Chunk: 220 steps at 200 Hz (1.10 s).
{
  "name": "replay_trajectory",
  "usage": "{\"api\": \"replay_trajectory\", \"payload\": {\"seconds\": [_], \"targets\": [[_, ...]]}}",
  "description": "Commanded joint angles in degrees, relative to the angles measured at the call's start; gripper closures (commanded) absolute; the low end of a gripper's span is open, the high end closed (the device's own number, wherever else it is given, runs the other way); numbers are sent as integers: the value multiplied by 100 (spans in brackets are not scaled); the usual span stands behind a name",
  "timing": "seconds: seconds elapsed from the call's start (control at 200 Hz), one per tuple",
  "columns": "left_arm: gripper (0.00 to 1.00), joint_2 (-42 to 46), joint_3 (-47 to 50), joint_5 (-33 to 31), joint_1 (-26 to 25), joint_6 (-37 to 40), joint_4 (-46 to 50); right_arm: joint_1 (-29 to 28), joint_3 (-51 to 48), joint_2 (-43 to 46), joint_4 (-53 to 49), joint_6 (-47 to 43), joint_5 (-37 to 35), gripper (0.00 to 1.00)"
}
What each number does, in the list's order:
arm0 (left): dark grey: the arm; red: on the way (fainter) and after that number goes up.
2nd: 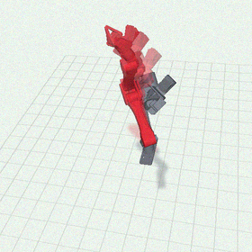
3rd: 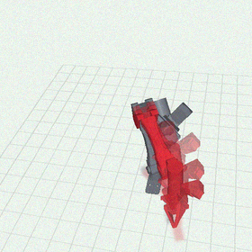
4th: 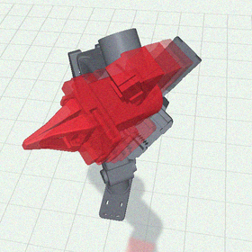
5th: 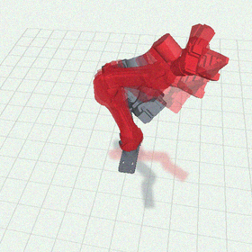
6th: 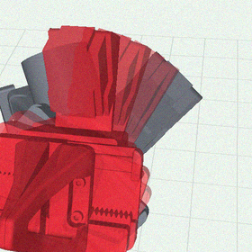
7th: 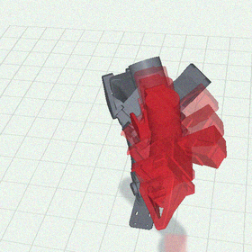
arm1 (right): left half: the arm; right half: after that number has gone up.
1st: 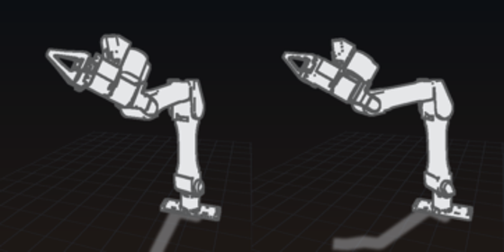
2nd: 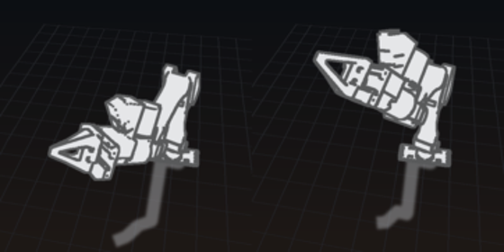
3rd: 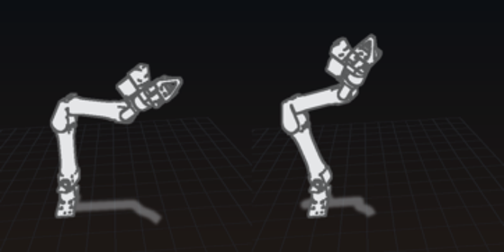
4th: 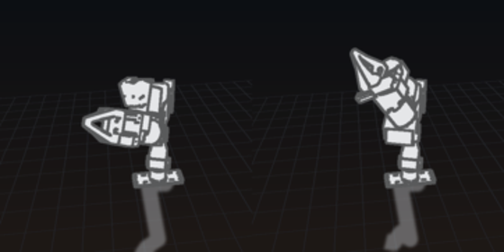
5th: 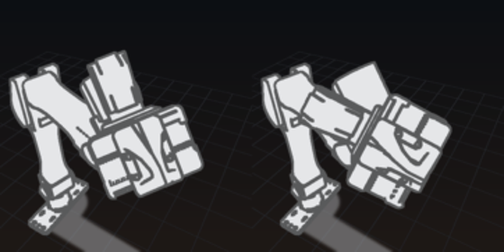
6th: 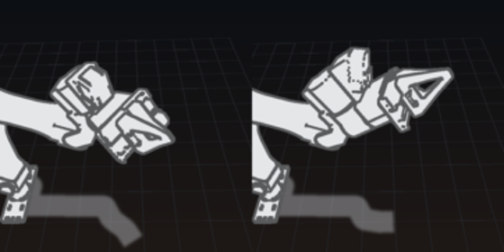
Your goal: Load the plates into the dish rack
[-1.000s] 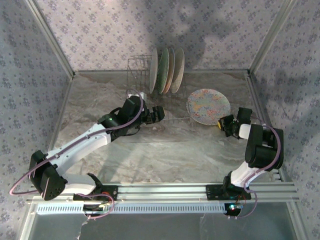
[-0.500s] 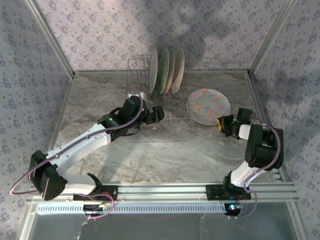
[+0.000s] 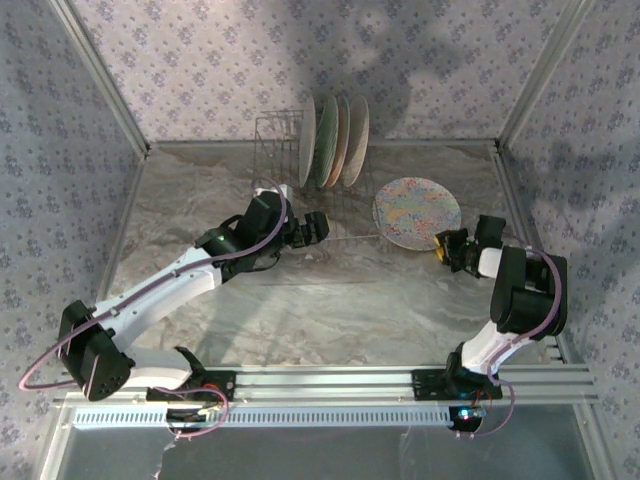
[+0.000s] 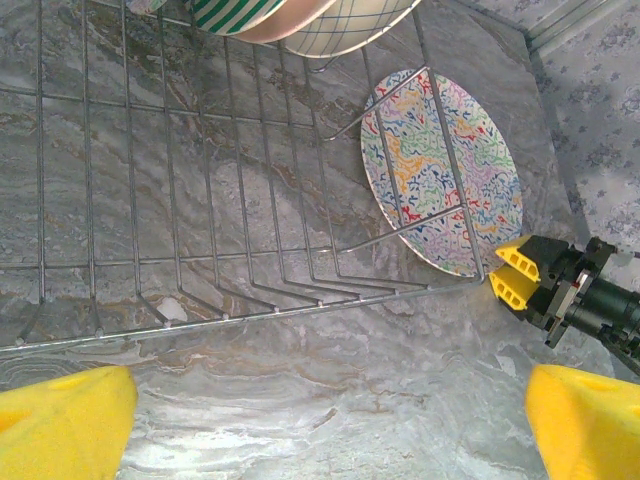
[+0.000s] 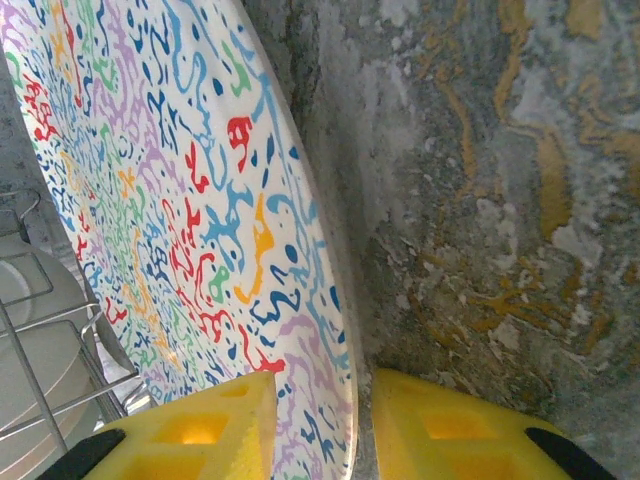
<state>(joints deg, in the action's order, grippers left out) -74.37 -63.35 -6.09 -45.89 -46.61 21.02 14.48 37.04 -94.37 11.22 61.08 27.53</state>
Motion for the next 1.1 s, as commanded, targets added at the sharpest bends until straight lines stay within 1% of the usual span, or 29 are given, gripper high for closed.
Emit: {"api": "replay_trajectory", "payload": {"seconds": [0.0,0.465,1.009,1.094], "targets": [[1,110,-55,-120,-30,-17,34,77,190,-292,21,26,-294,66],[1,6,-161,-130,-28,24,78,42,458,-529,162,114,-274,63],[1,-49,-221,-146,-28,60,122,-22,506,-885,802,264,-166,64],[1,-60,-218,-144,-34,56,122,-31,506,-951,884,244,-162,66]]}}
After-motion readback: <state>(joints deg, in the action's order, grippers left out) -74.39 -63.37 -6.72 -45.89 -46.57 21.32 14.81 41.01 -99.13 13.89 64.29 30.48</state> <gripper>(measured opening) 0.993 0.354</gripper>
